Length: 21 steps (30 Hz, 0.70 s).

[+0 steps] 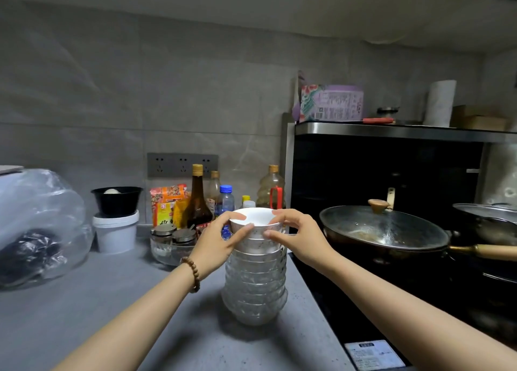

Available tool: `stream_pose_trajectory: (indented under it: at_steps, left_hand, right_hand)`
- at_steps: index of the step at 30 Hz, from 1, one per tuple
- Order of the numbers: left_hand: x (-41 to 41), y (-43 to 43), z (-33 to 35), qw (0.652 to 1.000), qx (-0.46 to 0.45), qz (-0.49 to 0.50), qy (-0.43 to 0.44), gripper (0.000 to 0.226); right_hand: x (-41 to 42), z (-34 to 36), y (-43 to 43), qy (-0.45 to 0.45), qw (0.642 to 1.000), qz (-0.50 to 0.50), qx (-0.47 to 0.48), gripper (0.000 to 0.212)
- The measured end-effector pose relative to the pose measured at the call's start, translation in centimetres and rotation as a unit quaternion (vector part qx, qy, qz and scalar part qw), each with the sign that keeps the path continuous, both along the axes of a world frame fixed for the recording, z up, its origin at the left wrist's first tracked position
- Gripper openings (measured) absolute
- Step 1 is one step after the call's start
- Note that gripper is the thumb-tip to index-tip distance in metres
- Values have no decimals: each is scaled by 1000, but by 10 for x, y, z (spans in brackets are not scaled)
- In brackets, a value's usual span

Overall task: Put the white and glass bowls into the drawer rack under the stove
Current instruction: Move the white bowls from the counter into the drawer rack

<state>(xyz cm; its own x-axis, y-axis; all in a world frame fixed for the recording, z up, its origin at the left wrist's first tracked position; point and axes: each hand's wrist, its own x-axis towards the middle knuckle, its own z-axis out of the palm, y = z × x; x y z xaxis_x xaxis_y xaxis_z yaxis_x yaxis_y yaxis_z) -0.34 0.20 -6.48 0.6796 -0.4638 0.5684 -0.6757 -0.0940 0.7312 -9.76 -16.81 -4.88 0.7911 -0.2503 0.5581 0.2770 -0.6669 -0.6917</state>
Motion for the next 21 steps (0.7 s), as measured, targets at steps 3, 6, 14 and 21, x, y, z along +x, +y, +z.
stream_pose_trajectory:
  at_steps: [3, 6, 14, 21]
  left_hand:
    - [-3, -2, 0, 1000, -31, 0, 4, 48]
    - [-9, -4, 8, 996, -90, -9, -5, 48]
    - [-44, -25, 35, 985, -168, -26, 15, 97]
    - [-103, -81, 30, 972, -193, -99, 89, 74]
  right_hand:
    - [1, 0, 2, -27, 1000, 1, 4, 22]
    - [0, 8, 5, -67, 998, 7, 19, 21]
    - [-41, 37, 5, -130, 981, 72, 125, 24]
    - [-121, 26, -36, -76, 981, 58, 166, 19]
